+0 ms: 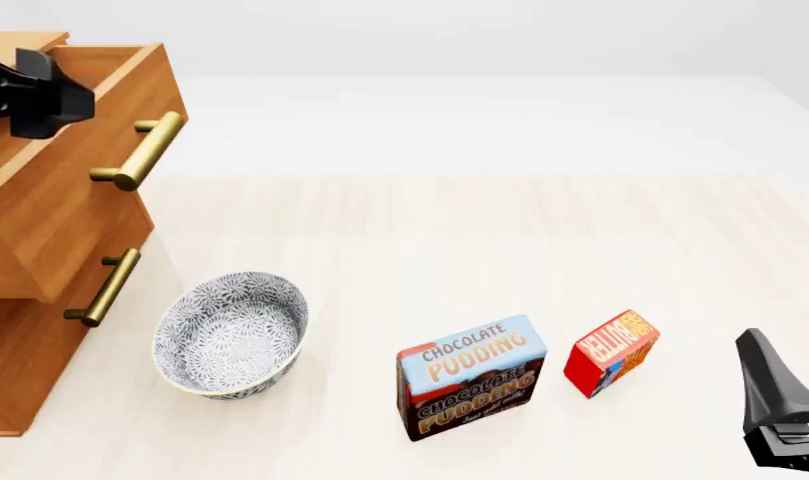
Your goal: Put the butter at the back in the top drawer of the cabinet and close it.
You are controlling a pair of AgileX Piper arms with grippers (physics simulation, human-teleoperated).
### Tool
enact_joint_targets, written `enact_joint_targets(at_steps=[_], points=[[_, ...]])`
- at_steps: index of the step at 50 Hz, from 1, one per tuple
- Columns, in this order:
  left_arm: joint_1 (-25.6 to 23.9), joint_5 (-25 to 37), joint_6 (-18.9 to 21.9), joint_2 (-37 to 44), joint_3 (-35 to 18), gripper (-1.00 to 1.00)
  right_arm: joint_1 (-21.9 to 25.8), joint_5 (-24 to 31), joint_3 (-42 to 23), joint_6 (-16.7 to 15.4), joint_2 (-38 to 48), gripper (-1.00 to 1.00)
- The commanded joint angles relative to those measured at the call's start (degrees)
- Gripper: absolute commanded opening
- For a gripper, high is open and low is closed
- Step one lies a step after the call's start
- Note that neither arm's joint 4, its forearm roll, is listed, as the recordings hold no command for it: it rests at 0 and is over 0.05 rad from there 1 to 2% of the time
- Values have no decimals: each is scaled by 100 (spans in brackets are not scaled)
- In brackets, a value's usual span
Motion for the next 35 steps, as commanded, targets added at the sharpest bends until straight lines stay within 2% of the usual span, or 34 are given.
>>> enact_joint_targets(at_steps=[1,35], points=[[63,-13,-93,47,48,100,0,0,0,0,0,100],[164,-319,-310,219,526,100,0,0,0,0,0,100]])
